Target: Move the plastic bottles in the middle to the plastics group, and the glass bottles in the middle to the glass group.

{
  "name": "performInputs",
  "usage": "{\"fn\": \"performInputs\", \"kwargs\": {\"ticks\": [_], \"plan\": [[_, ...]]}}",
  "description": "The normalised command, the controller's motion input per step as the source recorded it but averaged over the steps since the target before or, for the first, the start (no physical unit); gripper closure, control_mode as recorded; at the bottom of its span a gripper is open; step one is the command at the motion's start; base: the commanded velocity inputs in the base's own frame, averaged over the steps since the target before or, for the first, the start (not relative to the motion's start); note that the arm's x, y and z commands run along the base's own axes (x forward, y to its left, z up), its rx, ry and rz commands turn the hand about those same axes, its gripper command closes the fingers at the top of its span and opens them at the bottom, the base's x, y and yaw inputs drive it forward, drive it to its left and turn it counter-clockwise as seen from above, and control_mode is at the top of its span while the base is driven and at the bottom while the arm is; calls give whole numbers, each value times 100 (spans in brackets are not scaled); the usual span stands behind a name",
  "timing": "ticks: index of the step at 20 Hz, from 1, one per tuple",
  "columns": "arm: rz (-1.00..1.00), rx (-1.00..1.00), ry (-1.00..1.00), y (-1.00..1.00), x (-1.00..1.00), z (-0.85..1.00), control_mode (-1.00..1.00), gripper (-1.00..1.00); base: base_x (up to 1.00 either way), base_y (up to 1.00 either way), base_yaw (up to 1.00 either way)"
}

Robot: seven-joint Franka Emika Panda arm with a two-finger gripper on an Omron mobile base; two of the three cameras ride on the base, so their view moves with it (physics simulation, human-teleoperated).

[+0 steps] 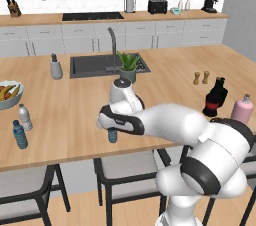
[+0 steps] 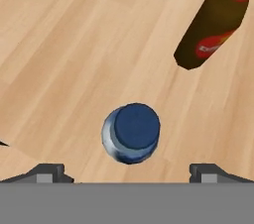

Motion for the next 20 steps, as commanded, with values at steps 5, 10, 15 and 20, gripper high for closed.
{"fn": "performInputs", "kwargs": {"ticks": [5,10,15,20], "plan": [[0,1,0,0,17,-2,-100,-100,0,0,0],[0,2,0,0,11,-1,-100,-100,0,0,0],[0,0,0,0,0,-14,-100,-100,0,0,0],[0,2,-2,0,0,-13,-100,-100,0,0,0]]}}
